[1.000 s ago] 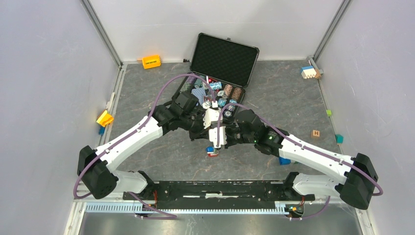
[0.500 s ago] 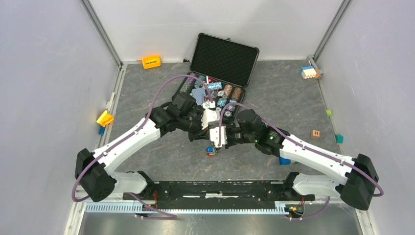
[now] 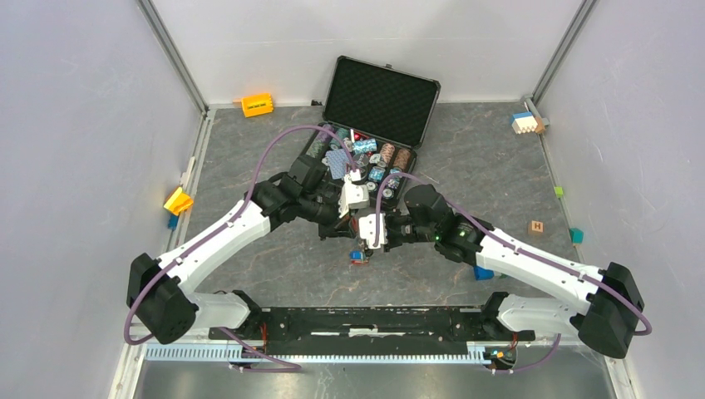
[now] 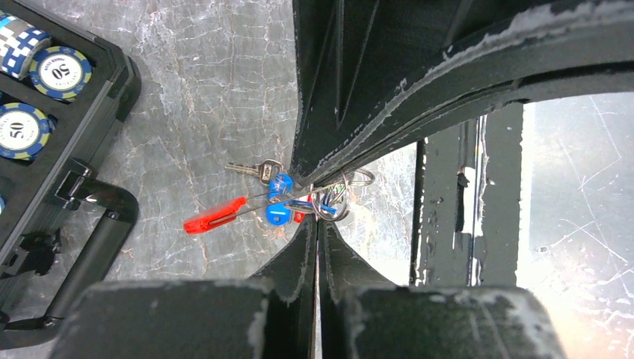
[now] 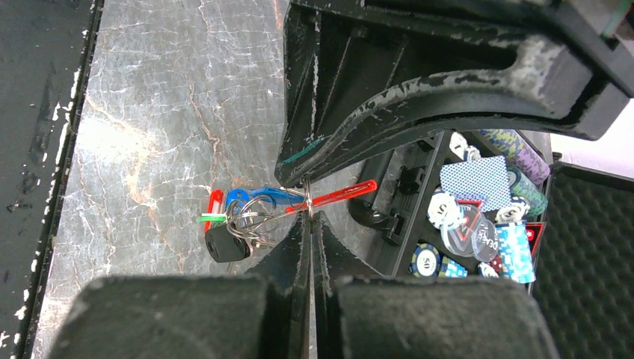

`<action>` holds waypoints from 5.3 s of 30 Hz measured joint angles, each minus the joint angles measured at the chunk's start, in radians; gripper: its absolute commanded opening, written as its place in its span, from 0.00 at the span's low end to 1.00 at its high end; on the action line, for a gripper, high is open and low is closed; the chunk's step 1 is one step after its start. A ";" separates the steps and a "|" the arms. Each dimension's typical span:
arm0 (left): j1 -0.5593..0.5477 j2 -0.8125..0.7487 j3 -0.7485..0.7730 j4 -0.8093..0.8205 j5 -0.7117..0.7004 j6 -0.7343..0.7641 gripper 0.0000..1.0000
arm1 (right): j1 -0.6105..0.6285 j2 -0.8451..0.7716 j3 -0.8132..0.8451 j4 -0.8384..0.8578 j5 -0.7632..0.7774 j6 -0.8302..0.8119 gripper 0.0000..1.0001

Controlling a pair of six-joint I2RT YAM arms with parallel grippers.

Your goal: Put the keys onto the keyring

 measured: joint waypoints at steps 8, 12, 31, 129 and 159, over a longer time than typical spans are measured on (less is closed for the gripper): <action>0.016 -0.022 -0.055 0.037 0.058 0.001 0.02 | -0.003 -0.002 -0.025 0.024 -0.035 0.011 0.00; 0.033 -0.022 -0.055 0.034 0.090 0.012 0.05 | -0.008 -0.008 -0.038 0.046 -0.052 0.008 0.00; 0.042 0.018 -0.016 -0.043 0.137 0.058 0.14 | -0.013 -0.021 -0.059 0.057 -0.114 -0.028 0.00; 0.049 -0.262 -0.237 0.251 0.166 0.272 0.23 | -0.133 0.055 -0.059 0.212 -0.375 0.313 0.00; 0.049 -0.267 -0.262 0.302 0.172 0.196 0.02 | -0.143 0.055 -0.059 0.214 -0.373 0.303 0.03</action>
